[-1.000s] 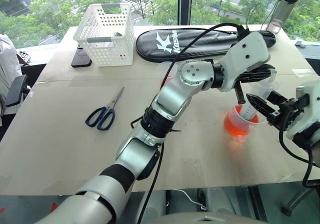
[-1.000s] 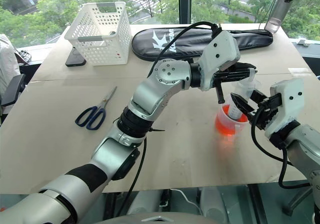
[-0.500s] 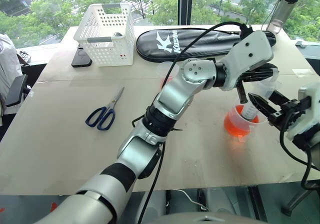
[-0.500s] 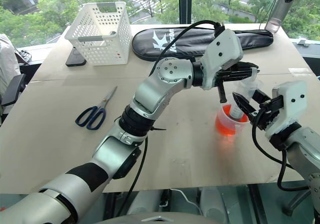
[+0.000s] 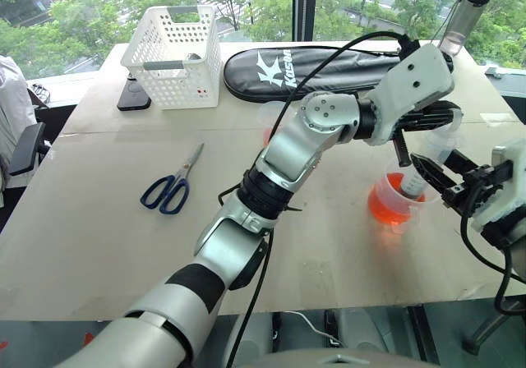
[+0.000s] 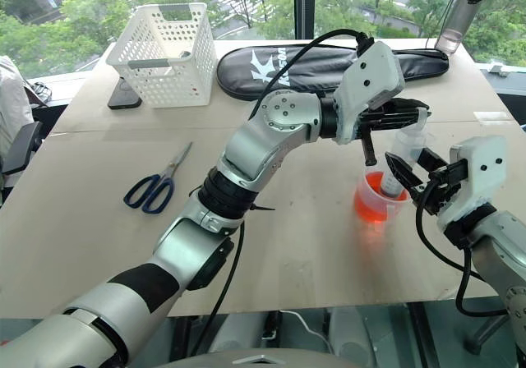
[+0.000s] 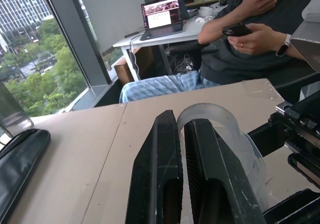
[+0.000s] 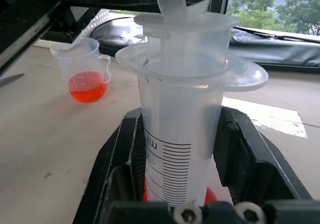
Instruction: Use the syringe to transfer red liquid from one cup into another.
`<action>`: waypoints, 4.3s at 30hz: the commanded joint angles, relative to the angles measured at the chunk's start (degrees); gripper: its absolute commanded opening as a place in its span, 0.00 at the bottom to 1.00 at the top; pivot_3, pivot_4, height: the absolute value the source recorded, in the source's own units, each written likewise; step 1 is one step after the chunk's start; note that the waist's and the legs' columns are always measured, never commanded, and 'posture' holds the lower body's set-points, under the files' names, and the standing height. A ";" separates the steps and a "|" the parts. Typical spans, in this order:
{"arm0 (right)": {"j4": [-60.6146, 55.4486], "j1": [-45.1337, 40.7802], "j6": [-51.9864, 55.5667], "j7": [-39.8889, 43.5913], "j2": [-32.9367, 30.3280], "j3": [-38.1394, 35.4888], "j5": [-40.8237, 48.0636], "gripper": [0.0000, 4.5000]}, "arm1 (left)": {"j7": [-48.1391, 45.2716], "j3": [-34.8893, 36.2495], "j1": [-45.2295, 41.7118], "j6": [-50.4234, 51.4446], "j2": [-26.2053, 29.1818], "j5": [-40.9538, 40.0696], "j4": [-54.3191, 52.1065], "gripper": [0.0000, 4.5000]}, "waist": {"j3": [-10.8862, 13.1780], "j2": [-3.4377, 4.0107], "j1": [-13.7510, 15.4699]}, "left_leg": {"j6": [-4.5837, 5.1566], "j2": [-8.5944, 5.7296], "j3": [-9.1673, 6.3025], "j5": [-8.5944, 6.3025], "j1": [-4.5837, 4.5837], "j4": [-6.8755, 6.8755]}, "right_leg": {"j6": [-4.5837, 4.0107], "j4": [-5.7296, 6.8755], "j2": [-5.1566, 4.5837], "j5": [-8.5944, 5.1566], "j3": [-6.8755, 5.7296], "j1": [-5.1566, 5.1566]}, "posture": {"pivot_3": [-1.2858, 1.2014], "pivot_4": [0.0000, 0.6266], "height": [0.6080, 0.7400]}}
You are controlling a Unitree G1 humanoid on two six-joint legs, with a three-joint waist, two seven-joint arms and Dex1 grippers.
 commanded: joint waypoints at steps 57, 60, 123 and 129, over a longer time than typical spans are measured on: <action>-2.47 -8.20 -3.52 -1.05 -1.84 0.88 0.19 0.32 | 0.04 7.19 6.75 20.21 3.33 -18.58 -11.09 1.00 | -0.01 0.01 -0.02 | -0.04 0.00 -0.03 0.02 0.05 0.06 | -0.01 0.05 -0.01 0.00 0.00 0.06 | 0.52 0.24 0.88; -2.75 -8.19 -3.55 -1.08 -1.83 1.08 0.16 0.32 | 0.11 6.73 6.53 19.62 3.04 -17.99 -10.08 1.00 | -0.01 0.01 -0.01 | -0.03 -0.01 -0.01 0.02 0.04 0.06 | -0.01 0.02 -0.02 0.00 0.00 0.07 | 0.52 0.24 0.88; 1.97 -15.18 0.26 -7.99 -12.33 -7.96 15.80 1.00 | 13.16 32.08 1.27 25.17 -1.55 -32.09 0.83 0.33 | 0.05 -0.07 -0.21 | 0.00 0.03 -0.06 0.01 0.04 0.07 | -0.01 0.02 -0.01 0.00 -0.01 0.06 | 0.52 0.24 0.88; 7.28 -27.20 -0.45 -9.61 -9.74 3.37 12.74 1.00 | 19.81 42.45 -3.08 24.88 8.34 -34.73 6.25 0.33 | 0.06 -0.08 -0.65 | -0.13 0.04 -0.02 0.08 0.03 0.04 | -0.01 0.02 0.02 0.00 0.01 0.03 | 0.52 0.24 0.88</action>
